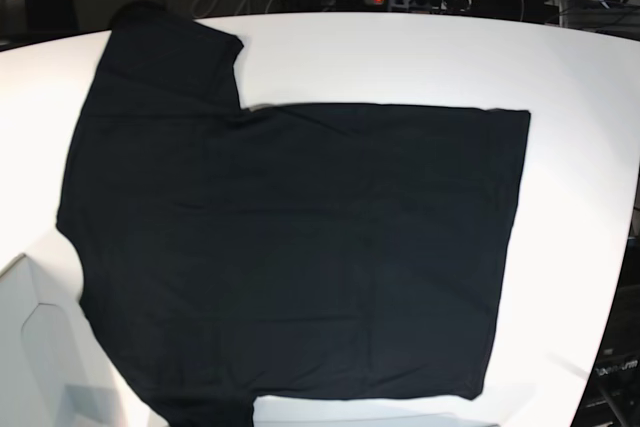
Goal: Fold the T-shirt properly
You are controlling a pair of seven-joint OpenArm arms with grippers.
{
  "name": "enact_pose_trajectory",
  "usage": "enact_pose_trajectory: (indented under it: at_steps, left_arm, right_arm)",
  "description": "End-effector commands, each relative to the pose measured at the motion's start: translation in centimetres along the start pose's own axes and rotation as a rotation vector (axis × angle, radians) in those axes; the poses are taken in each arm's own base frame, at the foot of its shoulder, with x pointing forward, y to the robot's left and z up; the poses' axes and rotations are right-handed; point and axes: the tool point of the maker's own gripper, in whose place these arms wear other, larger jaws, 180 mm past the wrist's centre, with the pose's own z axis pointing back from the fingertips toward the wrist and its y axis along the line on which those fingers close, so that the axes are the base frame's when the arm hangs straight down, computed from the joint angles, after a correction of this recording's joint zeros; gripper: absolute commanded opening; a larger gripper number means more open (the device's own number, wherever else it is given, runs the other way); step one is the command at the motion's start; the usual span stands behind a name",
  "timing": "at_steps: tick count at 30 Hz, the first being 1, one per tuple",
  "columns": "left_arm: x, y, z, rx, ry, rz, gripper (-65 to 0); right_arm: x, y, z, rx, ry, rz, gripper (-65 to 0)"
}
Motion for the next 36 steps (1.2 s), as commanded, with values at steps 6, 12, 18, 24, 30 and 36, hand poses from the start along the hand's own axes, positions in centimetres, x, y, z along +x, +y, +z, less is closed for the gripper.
enact_pose_trajectory:
  at_steps: [6,12,18,24,30,36]
  left_arm:
    - [-0.3,-0.1,0.0,0.000,0.006,0.000,-64.9]
    - [-0.4,0.2,0.0,0.003,0.007,-0.002,-64.9]
    - [0.0,0.5,0.1,0.006,-0.017,-0.003,-64.9]
    - [-0.8,1.7,0.3,0.023,-0.044,-0.008,-64.9]
    - [-1.8,1.7,0.4,0.022,-0.032,-0.009,-64.9]
    - [-3.7,2.8,1.1,0.036,-0.062,-0.018,-64.9]
  right_arm:
    - [-1.0,-0.8,0.1,-0.010,0.001,0.002,-65.0]
    - [-1.1,-1.6,0.1,-0.022,0.003,0.004,-65.0]
    - [-1.1,-1.7,0.1,-0.024,0.003,0.006,-65.0]
    - [-1.2,-2.1,0.1,-0.030,0.005,0.007,-65.0]
    - [-2.4,-2.2,0.2,-0.031,0.015,0.008,-65.0]
    - [-3.8,-2.4,1.3,-0.032,-0.049,0.015,-65.0]
